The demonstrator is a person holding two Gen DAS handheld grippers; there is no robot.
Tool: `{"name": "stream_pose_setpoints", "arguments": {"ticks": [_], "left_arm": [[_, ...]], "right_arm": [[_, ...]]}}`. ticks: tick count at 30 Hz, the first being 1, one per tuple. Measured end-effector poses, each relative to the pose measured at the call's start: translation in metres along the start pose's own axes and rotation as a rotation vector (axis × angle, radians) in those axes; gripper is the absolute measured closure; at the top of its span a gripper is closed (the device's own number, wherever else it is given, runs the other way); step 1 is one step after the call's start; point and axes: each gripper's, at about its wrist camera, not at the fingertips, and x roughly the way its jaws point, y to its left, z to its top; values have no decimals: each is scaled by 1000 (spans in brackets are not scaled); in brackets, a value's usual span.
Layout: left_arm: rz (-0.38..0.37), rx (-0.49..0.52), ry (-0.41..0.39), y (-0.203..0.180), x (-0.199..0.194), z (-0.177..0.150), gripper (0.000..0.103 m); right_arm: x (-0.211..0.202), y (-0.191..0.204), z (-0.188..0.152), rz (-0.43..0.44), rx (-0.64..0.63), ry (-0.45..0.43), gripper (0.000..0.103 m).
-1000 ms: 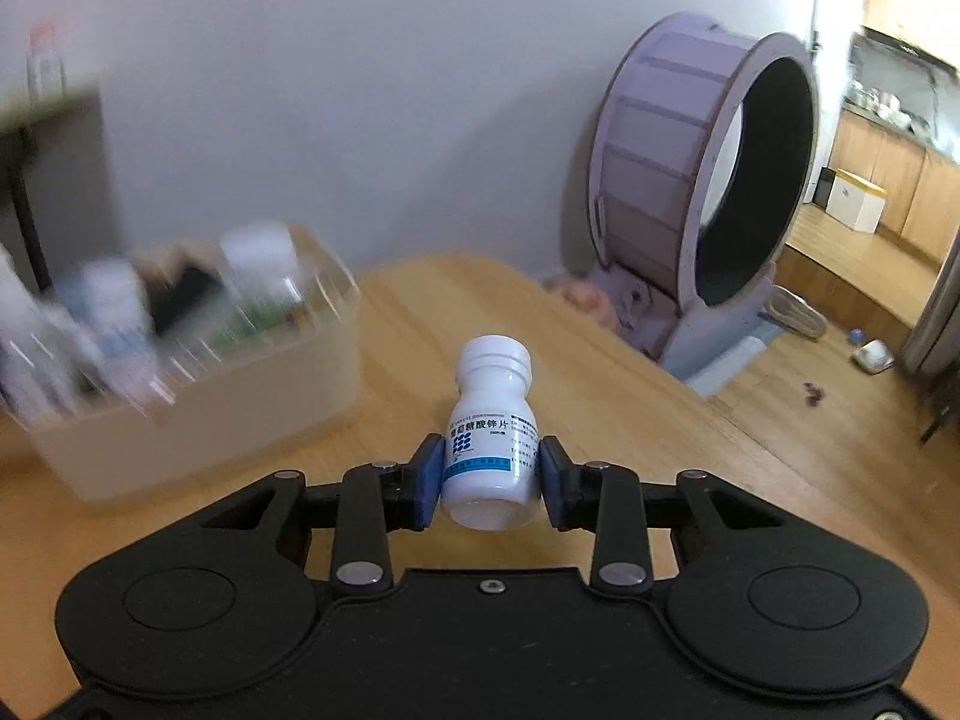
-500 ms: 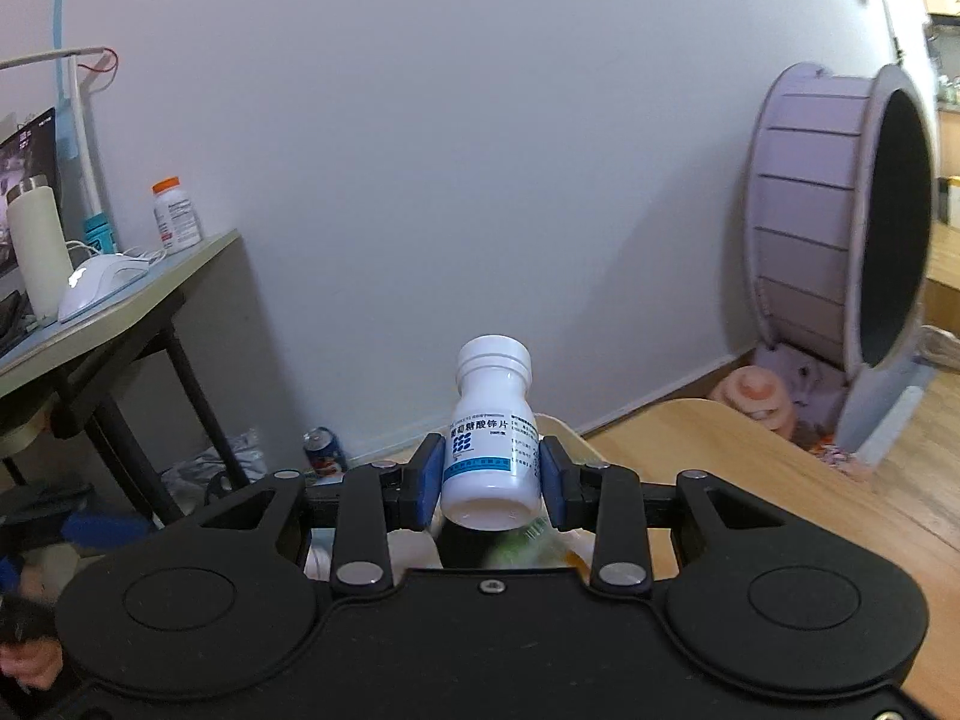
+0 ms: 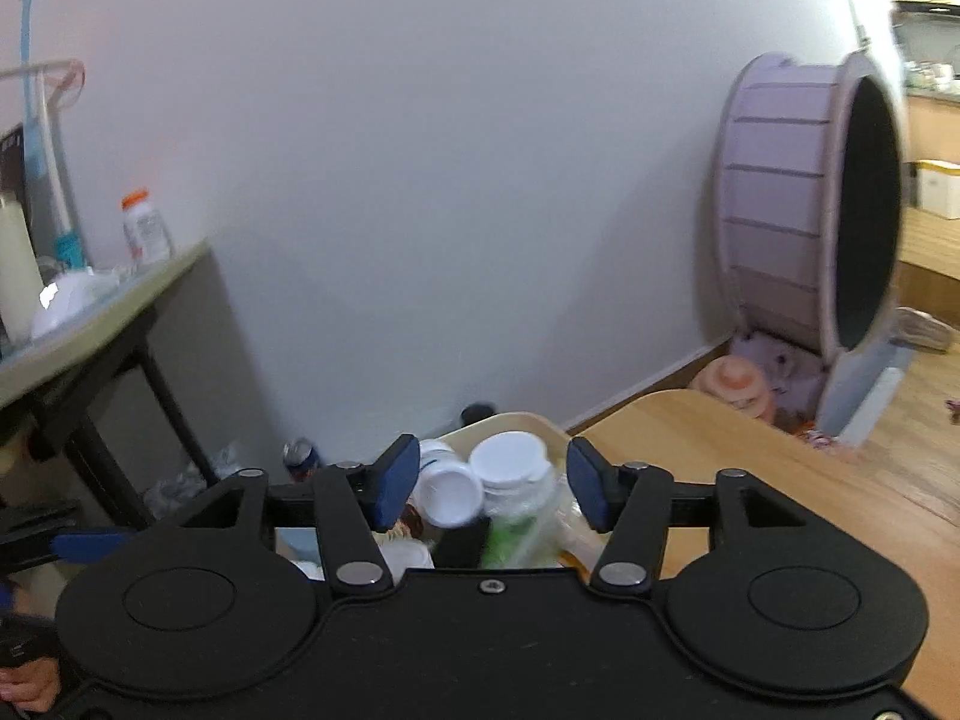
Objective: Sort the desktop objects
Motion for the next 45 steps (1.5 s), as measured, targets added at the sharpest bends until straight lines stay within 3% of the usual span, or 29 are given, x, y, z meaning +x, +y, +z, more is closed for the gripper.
{"name": "stream_pose_setpoints", "arguments": {"ticks": [8,11,15,17,20,25,28,34,45], "left_arm": [[40,-2,15,-2,-4,2,15],[24,-27,23,0,-7,3,10],[43,14,3,-6,-13,5,3],[56,36,7,-8,-15,7,1],[75,48,29,-11,-17,11,0],[130,10,100,-15,-16,15,0],[171,38,133,-22,-13,20,0],[247,99,215,-27,-7,30,0],[293,115,384,-35,2,46,0]], "right_arm": [[-101,16,-27,-93,107,-163,31],[-129,32,-40,-134,117,-195,22],[-157,51,-53,-180,103,-220,19],[-168,55,-58,-194,115,-248,10],[-176,59,-59,-203,107,-268,10],[-174,64,-54,-212,74,-240,9],[-171,69,-51,-228,33,-208,2],[-162,76,-46,-222,-16,-131,0],[-143,92,-27,-200,-123,-6,0]]}}
